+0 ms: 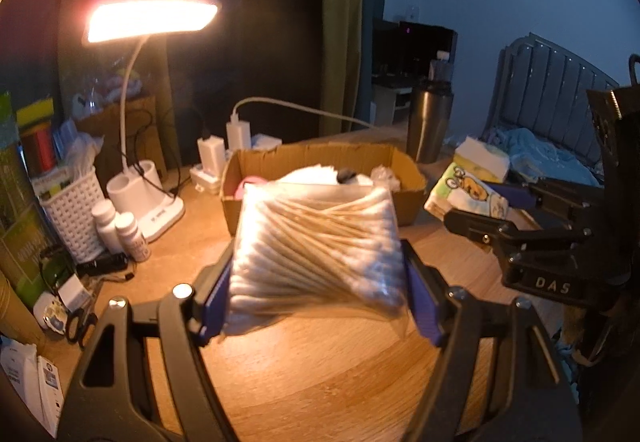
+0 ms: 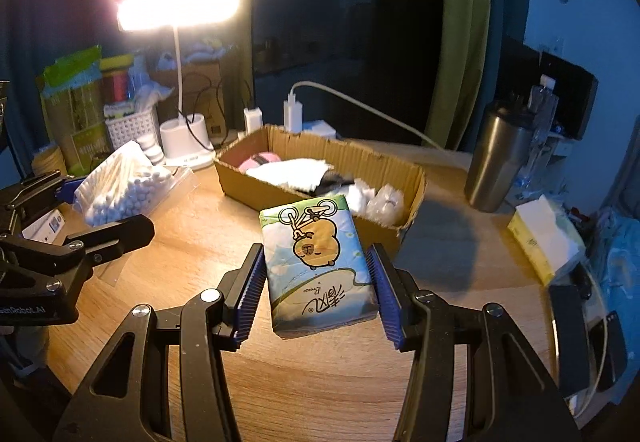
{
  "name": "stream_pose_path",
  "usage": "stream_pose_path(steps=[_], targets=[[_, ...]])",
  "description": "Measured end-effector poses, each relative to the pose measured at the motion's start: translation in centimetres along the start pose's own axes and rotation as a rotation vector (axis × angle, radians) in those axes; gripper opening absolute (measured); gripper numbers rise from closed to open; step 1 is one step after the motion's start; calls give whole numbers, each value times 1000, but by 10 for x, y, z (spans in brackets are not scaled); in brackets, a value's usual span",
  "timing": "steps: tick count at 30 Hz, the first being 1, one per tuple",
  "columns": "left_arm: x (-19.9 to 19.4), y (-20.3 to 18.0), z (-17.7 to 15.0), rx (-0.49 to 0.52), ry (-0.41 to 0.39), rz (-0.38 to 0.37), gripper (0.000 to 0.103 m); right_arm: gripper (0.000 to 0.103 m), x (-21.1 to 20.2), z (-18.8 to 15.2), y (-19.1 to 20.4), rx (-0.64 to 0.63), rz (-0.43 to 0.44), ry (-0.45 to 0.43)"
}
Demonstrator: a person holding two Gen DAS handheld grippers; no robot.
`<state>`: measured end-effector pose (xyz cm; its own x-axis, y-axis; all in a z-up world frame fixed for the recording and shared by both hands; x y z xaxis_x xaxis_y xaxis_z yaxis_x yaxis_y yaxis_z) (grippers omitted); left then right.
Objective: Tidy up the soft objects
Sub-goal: 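Carry the swab bag and tissue pack over the box and release both inside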
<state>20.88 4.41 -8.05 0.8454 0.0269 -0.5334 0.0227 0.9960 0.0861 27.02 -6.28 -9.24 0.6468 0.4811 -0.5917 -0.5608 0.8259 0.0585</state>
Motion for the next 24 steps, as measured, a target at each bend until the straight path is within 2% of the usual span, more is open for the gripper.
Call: stream_pose_path(steps=[3,6,16,24], targets=[[-6,1,11,0,-30,11,75,54,-9,7,1,2,-4,-24],[-14,3,23,43,-77,87,75,54,-18,15,0,5,-6,-53],[-24,5,65,44,-170,97,75,54,-34,41,2,-1,-5,-127],[-20,8,85,39,-209,98,75,54,-38,66,1,-4,-6,-178]])
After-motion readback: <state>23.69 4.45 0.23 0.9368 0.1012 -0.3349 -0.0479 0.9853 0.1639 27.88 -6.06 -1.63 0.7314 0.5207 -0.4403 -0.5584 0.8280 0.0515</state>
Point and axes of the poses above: each gripper's, at about its wrist camera, not at the fingertips, and x roughly the way its jaws point, y to its left, z to its top, the point moved 9 cm from there along x, roughly the way its jaws point, and after that the axes turned 9 degrees about x, right-handed, at the moved point
